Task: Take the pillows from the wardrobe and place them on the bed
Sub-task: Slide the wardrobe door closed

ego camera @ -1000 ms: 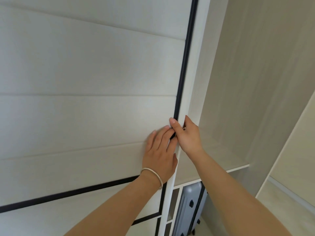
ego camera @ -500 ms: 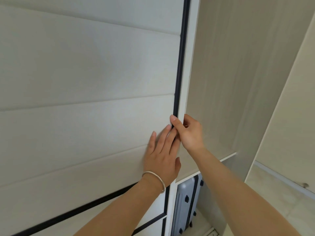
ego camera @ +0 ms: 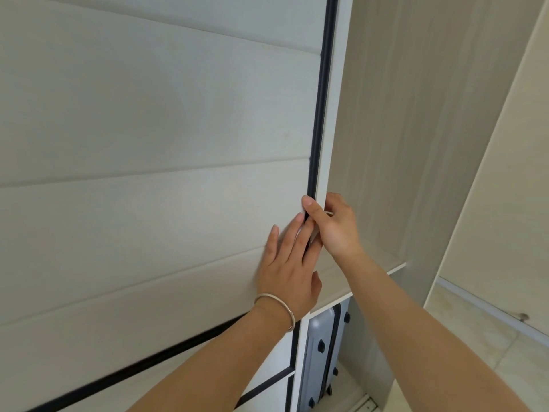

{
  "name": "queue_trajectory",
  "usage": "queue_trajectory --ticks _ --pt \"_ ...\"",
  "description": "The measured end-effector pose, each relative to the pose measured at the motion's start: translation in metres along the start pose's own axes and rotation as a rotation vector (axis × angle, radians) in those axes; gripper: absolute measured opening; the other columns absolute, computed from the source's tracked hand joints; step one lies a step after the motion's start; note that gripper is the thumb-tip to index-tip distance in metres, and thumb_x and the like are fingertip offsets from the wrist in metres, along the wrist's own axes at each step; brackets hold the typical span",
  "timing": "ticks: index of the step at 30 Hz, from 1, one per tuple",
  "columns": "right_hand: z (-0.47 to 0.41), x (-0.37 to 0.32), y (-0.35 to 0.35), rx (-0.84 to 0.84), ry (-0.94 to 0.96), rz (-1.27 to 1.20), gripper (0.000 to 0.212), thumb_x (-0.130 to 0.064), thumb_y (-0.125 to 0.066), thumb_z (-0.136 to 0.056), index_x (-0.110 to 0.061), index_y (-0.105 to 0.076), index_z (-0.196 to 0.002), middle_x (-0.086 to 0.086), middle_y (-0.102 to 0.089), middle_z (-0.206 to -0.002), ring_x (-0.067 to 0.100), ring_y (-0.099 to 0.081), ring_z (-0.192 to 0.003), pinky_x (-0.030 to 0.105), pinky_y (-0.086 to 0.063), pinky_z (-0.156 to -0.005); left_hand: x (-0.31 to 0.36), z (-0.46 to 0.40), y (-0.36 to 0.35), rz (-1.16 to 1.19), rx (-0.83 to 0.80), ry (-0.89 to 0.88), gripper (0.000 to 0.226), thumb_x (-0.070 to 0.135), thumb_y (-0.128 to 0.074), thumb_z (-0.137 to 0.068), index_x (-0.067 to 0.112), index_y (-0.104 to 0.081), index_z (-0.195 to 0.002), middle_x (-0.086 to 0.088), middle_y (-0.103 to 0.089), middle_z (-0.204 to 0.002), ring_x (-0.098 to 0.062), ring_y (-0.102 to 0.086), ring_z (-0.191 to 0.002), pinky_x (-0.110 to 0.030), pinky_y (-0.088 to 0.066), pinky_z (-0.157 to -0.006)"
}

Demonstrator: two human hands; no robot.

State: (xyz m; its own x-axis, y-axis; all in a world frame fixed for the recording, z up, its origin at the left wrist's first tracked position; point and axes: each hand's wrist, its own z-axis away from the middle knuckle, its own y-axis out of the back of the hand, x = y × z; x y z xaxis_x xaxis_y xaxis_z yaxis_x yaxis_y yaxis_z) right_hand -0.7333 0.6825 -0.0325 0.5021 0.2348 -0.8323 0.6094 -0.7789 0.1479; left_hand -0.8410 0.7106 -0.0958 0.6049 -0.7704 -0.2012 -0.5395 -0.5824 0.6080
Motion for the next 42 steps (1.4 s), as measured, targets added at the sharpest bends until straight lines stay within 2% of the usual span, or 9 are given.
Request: queue_trajectory --ticks 5,10,14,16,19,24,30,35,42 --pt "-0.007 0.009 0.009 -0.029 -0.076 -0.101 0.041 -0.042 -0.065 -0.082 -0.009 -0.044 -0.070 0.006 -0.037 -0.063 0.020 -0.038 -0.062 0.029 -0.035 -0.058 0.008 -0.009 -0.006 -0.036 -0.023 -0.029 0.086 0.037 -0.067 -0.063 0.017 -0.034 -0.140 -0.005 -0.024 -0.154 -0.022 -0.014 -0.144 -0.045 0.001 -0.116" --pt "-0.016 0.017 0.017 -0.096 -0.213 -0.256 0.081 -0.063 -0.063 -0.065 0.001 -0.053 -0.113 0.012 -0.064 -0.106 0.024 -0.062 -0.099 0.039 -0.049 -0.091 0.020 -0.019 -0.016 -0.056 -0.035 -0.047 0.085 0.035 -0.066 -0.064 0.015 -0.032 -0.139 -0.005 -0.029 -0.153 -0.022 -0.014 -0.143 -0.044 0.001 -0.117" --pt "-0.029 0.029 0.027 -0.199 -0.323 -0.447 0.085 -0.059 -0.070 -0.067 -0.005 -0.048 -0.129 0.012 -0.059 -0.128 0.026 -0.056 -0.119 0.043 -0.041 -0.106 0.031 -0.028 -0.025 -0.080 -0.035 -0.049 0.081 0.034 -0.066 -0.063 0.016 -0.036 -0.136 -0.006 -0.027 -0.154 -0.022 -0.016 -0.142 -0.044 0.003 -0.116" --pt "-0.036 0.037 0.036 -0.295 -0.324 -0.446 0.075 -0.058 -0.071 -0.065 -0.004 -0.057 -0.116 0.009 -0.067 -0.112 0.026 -0.062 -0.107 0.043 -0.044 -0.099 0.037 -0.031 -0.030 -0.096 -0.031 -0.056 0.079 0.033 -0.066 -0.064 0.018 -0.038 -0.135 -0.006 -0.020 -0.153 -0.023 -0.015 -0.142 -0.045 0.005 -0.116" --pt "-0.047 0.048 0.049 -0.352 -0.257 -0.416 0.024 -0.040 -0.062 -0.076 -0.016 -0.058 -0.076 -0.010 -0.064 -0.066 0.010 -0.061 -0.070 0.031 -0.045 -0.076 0.048 -0.039 -0.038 -0.114 -0.037 -0.052 0.079 0.032 -0.067 -0.063 0.020 -0.037 -0.136 -0.007 -0.016 -0.152 -0.024 -0.007 -0.142 -0.046 0.009 -0.116" --pt "-0.063 0.060 0.067 -0.320 -0.196 -0.406 0.024 -0.036 -0.061 -0.075 -0.021 -0.049 -0.061 -0.012 -0.050 -0.054 0.008 -0.051 -0.059 0.026 -0.042 -0.068 0.066 -0.054 -0.052 -0.104 -0.034 -0.052 0.081 0.033 -0.067 -0.063 0.020 -0.034 -0.136 -0.007 -0.015 -0.152 -0.023 -0.002 -0.142 -0.047 0.007 -0.115" --pt "-0.076 0.079 0.091 -0.246 -0.207 -0.374 0.033 -0.039 -0.060 -0.078 -0.020 -0.042 -0.059 -0.015 -0.044 -0.047 0.003 -0.046 -0.048 0.020 -0.039 -0.058 0.089 -0.074 -0.068 -0.055 -0.067 -0.087 0.088 0.036 -0.065 -0.066 0.010 -0.027 -0.141 -0.007 -0.021 -0.154 -0.024 -0.012 -0.143 -0.045 0.009 -0.116" --pt "-0.085 0.090 0.110 -0.126 -0.276 -0.356 0.034 -0.044 -0.063 -0.078 -0.015 -0.049 -0.069 -0.007 -0.052 -0.060 0.011 -0.054 -0.064 0.026 -0.046 -0.069 0.108 -0.091 -0.083 -0.051 -0.054 -0.114 0.099 0.040 -0.061 -0.072 -0.002 -0.004 -0.142 -0.006 -0.011 -0.152 -0.023 -0.009 -0.143 -0.045 0.009 -0.117" --pt "-0.107 0.111 0.145 -0.085 -0.281 -0.301 0.040 -0.049 -0.062 -0.078 -0.010 -0.054 -0.081 0.006 -0.054 -0.075 0.015 -0.056 -0.071 0.027 -0.047 -0.072 0.142 -0.117 -0.109 -0.044 -0.073 -0.147 0.101 0.042 -0.059 -0.073 -0.005 0.000 -0.140 -0.010 -0.022 -0.154 -0.025 -0.008 -0.143 -0.047 0.011 -0.116"
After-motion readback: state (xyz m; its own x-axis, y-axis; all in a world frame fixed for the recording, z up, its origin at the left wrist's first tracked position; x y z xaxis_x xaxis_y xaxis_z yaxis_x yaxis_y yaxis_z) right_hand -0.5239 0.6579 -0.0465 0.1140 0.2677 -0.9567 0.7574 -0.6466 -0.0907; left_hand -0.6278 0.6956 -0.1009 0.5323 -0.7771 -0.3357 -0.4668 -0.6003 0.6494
